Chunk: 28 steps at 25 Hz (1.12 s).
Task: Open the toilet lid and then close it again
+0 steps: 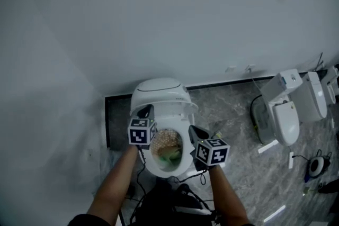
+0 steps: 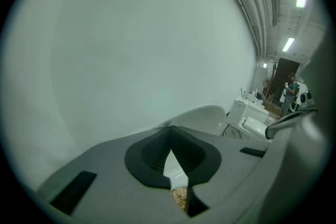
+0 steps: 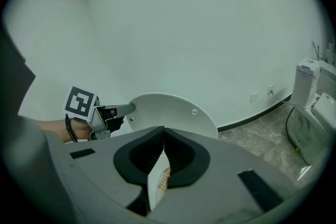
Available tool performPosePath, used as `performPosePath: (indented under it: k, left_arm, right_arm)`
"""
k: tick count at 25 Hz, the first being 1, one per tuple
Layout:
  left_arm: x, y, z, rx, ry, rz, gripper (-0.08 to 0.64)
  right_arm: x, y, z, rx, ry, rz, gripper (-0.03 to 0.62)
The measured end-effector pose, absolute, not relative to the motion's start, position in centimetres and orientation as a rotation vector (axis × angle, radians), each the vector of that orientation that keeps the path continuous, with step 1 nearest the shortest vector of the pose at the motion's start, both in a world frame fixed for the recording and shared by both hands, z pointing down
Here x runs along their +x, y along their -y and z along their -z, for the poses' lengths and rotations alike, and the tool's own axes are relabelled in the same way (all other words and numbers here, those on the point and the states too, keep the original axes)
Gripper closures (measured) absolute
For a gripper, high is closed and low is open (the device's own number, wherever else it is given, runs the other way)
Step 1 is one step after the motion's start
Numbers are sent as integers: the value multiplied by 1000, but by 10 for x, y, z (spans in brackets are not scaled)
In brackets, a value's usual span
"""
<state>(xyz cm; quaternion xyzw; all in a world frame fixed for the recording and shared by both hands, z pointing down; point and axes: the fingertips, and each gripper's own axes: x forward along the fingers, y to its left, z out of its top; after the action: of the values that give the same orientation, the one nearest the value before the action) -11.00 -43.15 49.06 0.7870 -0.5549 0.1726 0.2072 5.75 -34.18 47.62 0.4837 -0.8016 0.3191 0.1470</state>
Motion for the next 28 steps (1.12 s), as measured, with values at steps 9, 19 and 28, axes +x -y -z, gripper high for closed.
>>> performPosePath:
  k: [9, 19, 28]
  left_arm:
    - [-116, 461, -491, 2199, 1548, -504, 552]
    - [-130, 491, -497, 2188, 1548, -540, 552]
    - [-132, 496, -501, 2187, 1549, -560, 552]
  right_arm:
    - [61, 353, -473, 1426, 2289, -901, 581]
    - [62, 364, -471, 1446, 2263, -895, 581]
    - [64, 360, -474, 1454, 2256, -896, 581]
